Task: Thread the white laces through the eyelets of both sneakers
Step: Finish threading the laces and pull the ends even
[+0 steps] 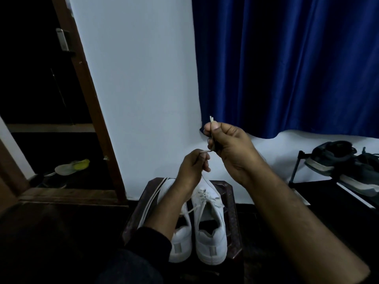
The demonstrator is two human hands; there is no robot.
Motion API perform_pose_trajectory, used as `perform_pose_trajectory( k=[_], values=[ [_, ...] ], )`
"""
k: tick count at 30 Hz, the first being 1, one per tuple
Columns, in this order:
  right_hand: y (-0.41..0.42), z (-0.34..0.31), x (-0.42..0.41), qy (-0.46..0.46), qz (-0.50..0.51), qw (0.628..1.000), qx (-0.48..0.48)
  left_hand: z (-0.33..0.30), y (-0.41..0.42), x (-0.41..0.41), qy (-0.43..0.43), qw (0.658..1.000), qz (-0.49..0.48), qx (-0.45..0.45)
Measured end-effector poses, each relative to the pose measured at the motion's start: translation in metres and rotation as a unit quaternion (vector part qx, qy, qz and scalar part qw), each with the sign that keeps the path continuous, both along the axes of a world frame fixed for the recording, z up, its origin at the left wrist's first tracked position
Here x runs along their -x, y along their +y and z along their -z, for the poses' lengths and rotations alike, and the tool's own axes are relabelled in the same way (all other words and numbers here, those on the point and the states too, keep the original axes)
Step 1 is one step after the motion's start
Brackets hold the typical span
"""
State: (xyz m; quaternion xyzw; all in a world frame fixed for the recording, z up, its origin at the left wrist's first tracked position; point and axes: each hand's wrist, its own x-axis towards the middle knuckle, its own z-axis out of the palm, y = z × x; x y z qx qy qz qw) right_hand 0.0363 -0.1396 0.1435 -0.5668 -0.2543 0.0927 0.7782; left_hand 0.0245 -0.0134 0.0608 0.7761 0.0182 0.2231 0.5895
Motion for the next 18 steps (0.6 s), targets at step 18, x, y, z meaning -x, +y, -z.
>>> perform_pose_trajectory(
  k=[18],
  values=[
    [-0.015, 0.047, -0.006, -0.117, 0.118, 0.978, 0.124, -0.016, 0.035, 0.061, 0.012, 0.984, 0.061, -0.164]
  ],
)
